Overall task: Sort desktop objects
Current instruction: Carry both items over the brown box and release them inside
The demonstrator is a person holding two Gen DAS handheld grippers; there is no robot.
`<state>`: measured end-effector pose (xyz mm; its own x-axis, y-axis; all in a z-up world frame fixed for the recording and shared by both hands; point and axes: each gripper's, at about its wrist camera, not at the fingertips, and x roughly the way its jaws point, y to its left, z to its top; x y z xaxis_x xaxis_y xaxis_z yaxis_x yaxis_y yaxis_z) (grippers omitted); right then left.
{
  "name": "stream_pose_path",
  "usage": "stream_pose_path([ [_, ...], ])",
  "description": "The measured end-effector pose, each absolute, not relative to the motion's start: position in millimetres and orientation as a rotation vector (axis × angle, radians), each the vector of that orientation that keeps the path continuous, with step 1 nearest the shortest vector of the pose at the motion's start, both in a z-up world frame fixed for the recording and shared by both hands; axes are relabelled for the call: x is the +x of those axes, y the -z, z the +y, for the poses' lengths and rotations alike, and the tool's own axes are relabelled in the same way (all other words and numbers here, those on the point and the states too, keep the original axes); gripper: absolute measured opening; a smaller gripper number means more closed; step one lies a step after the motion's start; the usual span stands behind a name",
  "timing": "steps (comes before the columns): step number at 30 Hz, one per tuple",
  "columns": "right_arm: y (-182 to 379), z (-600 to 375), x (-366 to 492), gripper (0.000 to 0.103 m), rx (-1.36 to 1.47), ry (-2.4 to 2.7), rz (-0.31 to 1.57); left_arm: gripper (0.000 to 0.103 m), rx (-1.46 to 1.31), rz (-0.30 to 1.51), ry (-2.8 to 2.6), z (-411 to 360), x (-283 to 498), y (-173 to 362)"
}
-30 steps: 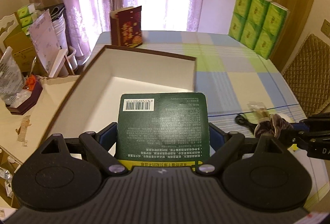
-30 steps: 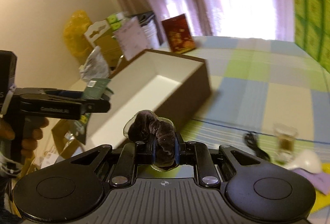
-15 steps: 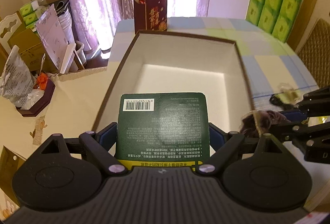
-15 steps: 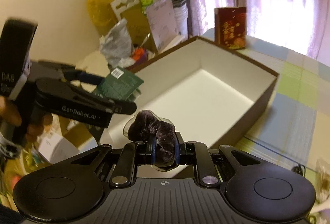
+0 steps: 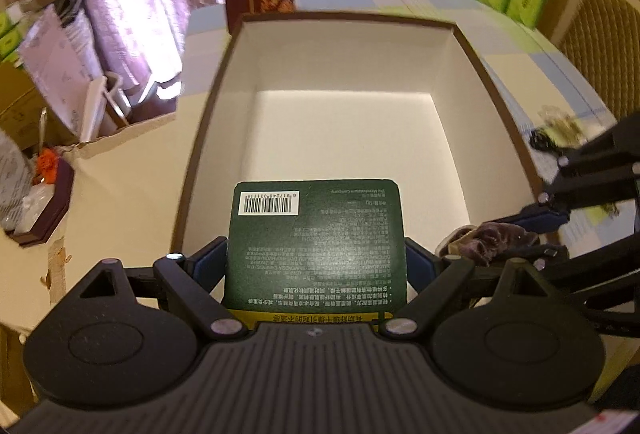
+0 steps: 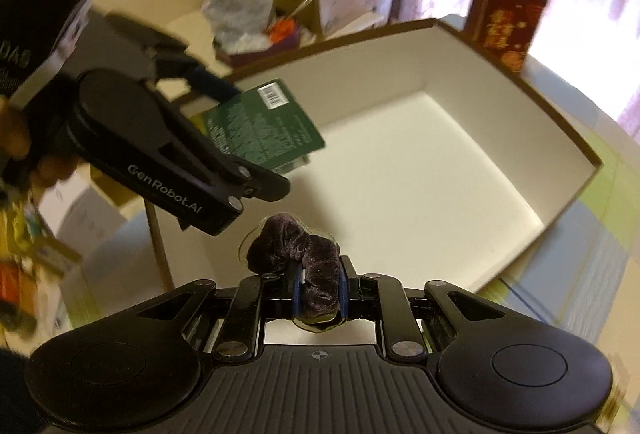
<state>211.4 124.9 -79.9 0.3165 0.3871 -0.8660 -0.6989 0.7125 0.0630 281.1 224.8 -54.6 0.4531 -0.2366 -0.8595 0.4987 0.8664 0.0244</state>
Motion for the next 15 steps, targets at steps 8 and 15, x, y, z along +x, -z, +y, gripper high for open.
stream_pose_path([
  [8,111,139,224,0.014,-0.504,-0.799,1.076,0.087,0.415,1.094,0.533,213,294,88],
  [15,125,142,232,0.014,-0.523,-0.821,1.109,0.086,0.481,1.094,0.554,206,294,94],
])
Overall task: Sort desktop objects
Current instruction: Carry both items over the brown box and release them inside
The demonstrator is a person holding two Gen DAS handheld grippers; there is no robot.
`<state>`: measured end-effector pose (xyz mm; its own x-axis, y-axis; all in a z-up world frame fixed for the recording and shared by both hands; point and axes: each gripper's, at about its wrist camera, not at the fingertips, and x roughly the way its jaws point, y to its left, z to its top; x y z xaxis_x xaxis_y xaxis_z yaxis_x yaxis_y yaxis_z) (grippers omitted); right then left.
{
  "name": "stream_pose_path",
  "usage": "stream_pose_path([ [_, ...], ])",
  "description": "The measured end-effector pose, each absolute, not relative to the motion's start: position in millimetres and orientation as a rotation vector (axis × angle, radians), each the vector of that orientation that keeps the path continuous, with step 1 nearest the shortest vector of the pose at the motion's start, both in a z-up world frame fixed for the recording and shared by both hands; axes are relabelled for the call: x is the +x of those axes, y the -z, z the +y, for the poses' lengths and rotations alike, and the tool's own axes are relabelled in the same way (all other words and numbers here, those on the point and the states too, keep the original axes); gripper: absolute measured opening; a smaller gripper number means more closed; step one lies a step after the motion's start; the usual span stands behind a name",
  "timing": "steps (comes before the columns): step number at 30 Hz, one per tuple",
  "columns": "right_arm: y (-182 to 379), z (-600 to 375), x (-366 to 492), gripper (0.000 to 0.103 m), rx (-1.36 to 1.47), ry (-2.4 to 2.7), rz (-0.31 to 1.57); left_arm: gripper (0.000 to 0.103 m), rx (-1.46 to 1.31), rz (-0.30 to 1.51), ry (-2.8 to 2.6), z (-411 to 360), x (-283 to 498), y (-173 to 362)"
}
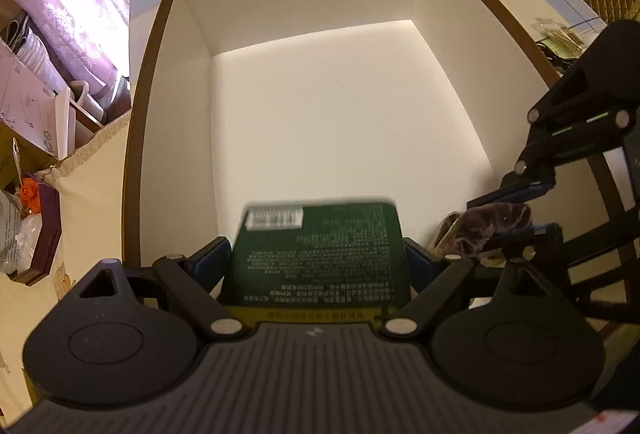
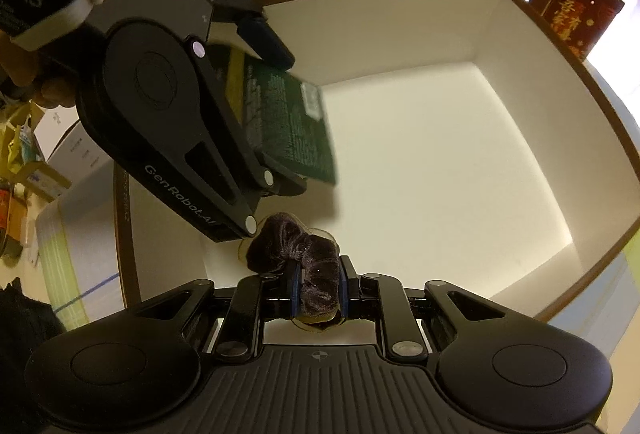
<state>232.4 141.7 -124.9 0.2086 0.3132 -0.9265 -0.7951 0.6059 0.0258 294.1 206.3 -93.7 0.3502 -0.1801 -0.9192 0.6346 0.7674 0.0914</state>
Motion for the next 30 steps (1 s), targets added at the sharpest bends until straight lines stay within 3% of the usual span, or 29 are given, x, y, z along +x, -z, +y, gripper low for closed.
stream_pose_path([
  [3,128,138,235,0.019,-0.517,-0.828,1.115,0.087,0.491,1.093,0.567,206,293,94],
  [5,128,135,236,0.037,-0.516,-0.824,1.103,0.087,0.502,1.091,0.566,205,293,95],
  [7,126,132,235,0.068,-0.521,-0.829,1.077,0.088,0.505,1.093,0.564,205,293,94],
  [11,124,127,237,0.072,-0.503,-0.824,1.06,0.089,0.484,1.108,0.565,207,293,92],
  [19,117,124,236,0.089,-0.49,-0.817,1.031,0.094,0.473,1.118,0.55,210,283,88],
  [30,86,118,207,0.098,-0.408,-0.788,0.956,0.097,0.382,1.08,0.512,219,264,57],
])
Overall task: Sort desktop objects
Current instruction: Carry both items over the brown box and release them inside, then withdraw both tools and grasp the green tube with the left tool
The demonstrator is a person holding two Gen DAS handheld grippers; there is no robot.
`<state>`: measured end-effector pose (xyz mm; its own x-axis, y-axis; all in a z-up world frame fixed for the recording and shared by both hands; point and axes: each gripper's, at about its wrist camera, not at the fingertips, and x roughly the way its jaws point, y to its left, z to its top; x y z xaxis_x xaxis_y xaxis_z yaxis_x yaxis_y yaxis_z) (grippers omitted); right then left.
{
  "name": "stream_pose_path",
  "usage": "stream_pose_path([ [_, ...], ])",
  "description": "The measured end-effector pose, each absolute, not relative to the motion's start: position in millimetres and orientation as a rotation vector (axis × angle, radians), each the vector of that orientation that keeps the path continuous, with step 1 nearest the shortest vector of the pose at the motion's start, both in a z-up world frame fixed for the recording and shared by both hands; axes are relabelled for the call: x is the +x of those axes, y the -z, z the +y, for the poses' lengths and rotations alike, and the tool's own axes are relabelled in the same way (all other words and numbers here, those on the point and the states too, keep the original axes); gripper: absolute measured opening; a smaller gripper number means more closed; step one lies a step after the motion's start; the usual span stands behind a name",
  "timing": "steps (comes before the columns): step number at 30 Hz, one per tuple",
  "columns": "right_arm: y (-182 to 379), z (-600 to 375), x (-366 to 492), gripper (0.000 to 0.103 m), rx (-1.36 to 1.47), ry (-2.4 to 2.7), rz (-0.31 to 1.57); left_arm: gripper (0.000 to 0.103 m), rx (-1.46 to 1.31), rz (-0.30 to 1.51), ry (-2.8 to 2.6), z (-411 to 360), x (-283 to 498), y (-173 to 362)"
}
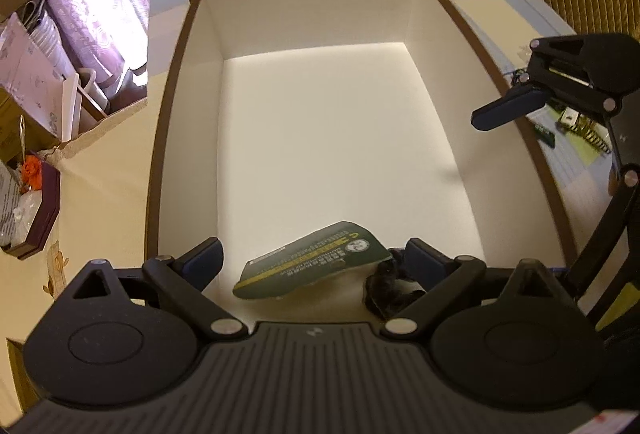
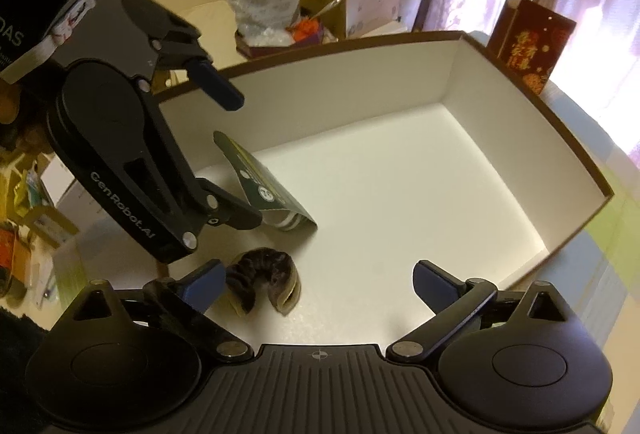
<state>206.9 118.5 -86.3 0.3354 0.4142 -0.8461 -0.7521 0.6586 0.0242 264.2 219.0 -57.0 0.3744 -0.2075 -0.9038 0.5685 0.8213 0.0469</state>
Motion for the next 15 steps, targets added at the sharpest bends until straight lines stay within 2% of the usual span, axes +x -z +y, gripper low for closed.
stream_pose_path([
  [15,64,94,180,0.099,-0.371,-0.777,0.885,0.097,0.378,1.032,0.48,205,238,32],
])
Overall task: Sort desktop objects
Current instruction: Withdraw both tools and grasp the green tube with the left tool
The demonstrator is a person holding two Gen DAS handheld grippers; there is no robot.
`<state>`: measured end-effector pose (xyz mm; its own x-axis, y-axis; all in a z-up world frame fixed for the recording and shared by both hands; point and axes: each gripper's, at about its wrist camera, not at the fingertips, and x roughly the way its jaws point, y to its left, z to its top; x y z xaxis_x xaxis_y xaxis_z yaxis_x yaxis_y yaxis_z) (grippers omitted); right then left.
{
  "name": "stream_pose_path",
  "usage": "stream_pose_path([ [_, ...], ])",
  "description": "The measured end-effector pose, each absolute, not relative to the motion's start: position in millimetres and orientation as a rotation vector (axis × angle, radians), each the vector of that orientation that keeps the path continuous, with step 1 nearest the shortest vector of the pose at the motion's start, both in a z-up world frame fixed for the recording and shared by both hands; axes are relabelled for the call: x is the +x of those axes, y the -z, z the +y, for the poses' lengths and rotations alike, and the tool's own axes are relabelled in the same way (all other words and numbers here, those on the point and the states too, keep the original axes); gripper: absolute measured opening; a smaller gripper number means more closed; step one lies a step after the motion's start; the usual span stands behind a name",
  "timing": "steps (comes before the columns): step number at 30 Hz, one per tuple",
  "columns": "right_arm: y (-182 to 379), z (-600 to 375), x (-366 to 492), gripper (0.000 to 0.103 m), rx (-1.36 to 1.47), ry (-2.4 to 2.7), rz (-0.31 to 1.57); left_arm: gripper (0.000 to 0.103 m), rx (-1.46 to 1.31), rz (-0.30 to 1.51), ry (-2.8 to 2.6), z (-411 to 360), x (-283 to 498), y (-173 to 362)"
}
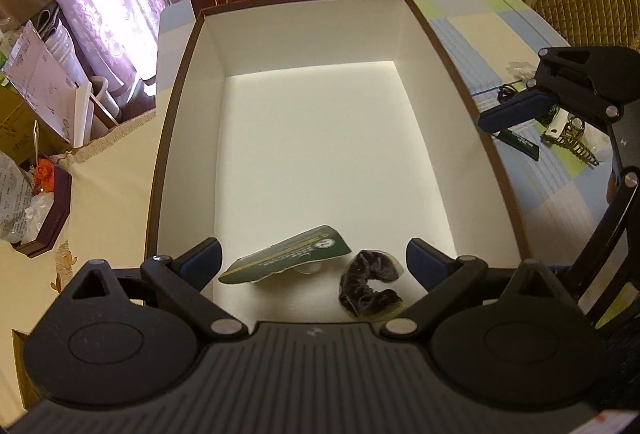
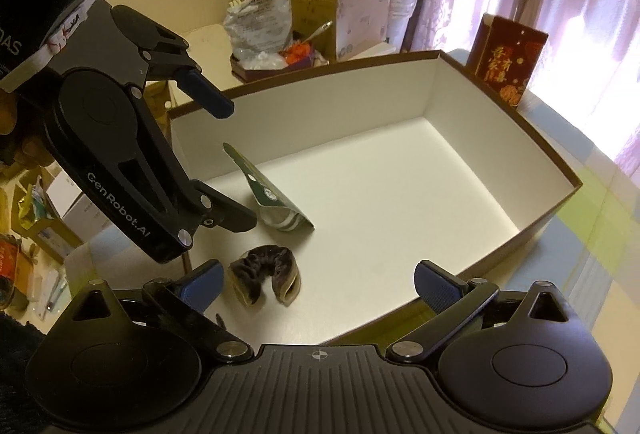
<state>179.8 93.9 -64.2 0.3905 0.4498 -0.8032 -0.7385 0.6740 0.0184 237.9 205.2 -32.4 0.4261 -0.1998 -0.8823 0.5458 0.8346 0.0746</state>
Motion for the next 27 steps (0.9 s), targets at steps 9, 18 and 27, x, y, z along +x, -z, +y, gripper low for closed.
stream_pose_path([
  [9,52,76,162,0.1,-0.364,-0.802,0.845,0.097,0.371,1.01,0.427,197,214,21],
  [18,47,49,138,0.1,-0.345,-0.839,0.83,0.097,0.337,0.994,0.364,185,177,9],
  [27,47,-5,108,0.1,-0.289,-0.815,0.86,0.097,0.283,1.004,0.352,150,138,7],
])
